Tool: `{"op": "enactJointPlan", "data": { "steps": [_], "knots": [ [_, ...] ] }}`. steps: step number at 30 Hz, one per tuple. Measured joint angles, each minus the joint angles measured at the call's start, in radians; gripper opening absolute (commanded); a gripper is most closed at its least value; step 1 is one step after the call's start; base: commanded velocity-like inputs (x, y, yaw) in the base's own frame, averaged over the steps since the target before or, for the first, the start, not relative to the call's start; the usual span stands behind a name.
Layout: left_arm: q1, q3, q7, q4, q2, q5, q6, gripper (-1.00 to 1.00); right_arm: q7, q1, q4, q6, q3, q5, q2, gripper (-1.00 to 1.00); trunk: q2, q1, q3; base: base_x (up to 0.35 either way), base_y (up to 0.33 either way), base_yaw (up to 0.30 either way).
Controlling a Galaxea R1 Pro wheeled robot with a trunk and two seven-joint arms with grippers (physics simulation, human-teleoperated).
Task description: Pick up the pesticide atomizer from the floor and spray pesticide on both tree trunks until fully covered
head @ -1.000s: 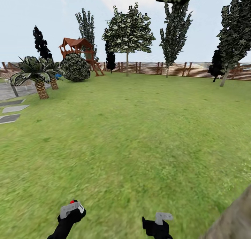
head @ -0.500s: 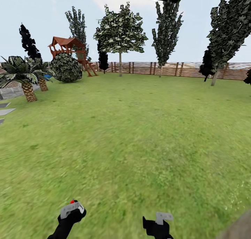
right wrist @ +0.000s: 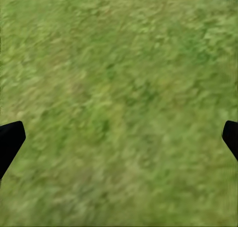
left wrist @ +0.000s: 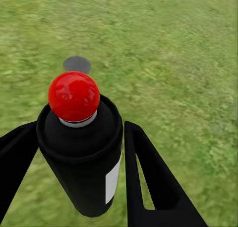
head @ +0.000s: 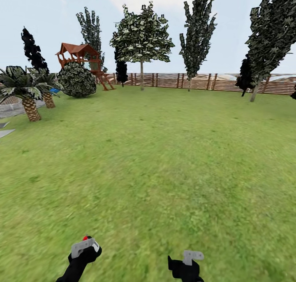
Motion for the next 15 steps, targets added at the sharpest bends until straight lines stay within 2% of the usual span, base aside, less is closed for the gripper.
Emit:
{"op": "enactJointPlan", "data": {
  "steps": [15],
  "knots": [
    [0.000, -0.001, 0.004, 0.001, 0.000, -0.001, 0.000, -1.00, 0.000, 0.000, 0.003, -0.001, 0.005, 0.003, 0.003, 1.00, 0.000, 0.000, 0.000, 0.339, 0.074, 0.000]
  ]
}}
